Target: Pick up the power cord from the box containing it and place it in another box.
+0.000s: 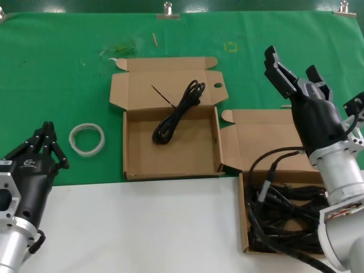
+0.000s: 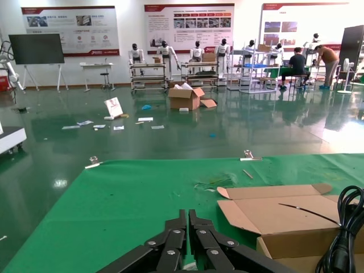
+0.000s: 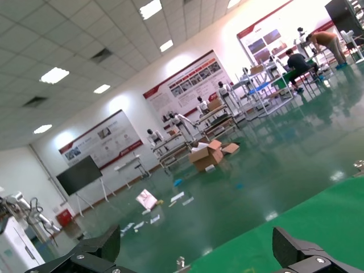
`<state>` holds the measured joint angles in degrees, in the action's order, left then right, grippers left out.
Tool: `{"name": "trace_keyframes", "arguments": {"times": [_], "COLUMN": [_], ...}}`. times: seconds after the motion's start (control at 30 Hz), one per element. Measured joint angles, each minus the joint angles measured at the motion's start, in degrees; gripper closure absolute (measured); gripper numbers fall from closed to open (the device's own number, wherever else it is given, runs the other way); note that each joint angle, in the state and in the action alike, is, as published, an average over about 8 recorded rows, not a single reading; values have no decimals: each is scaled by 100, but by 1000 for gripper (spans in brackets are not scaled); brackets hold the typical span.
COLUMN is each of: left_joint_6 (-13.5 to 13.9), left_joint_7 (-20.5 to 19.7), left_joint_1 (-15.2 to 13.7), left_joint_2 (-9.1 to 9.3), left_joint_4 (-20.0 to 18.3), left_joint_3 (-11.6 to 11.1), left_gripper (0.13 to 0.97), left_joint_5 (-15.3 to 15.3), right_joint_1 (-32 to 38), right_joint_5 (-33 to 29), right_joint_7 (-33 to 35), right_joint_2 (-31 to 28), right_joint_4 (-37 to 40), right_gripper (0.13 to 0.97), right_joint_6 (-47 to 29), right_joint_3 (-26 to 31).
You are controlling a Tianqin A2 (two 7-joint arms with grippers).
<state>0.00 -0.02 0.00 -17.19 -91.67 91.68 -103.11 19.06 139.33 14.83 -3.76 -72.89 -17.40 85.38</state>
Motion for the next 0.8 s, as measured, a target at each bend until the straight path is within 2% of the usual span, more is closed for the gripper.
{"name": "trace_keyframes", "arguments": {"times": [0.17,0.33,0.47,0.73,0.8], "left_joint_6": [0,0,0,0,0], "left_joint_7": [0,0,0,0,0], "left_joint_1": [0,0,0,0,0], "left_joint_2": [0,0,0,0,0], "left_joint_4": [0,0,0,0,0], "left_joint_3": [0,0,0,0,0], "left_gripper": [932,875,841,683,683], "left_joint_5": [0,-1,-1,0,0], "right_joint_1": [-121,-253,-360,-578,-631], "right_joint_5": [-229,-481,-684,-1095,-1199], "right_joint_7": [-95,-198,-281,-450,-492], "right_joint_2": [-85,-178,-254,-407,-445], "right_joint_4": [-119,-249,-355,-568,-622], "right_gripper": [185,140,136,129,129], "right_joint_6": [110,231,329,527,577], "right_joint_3": [41,84,120,191,209]}}
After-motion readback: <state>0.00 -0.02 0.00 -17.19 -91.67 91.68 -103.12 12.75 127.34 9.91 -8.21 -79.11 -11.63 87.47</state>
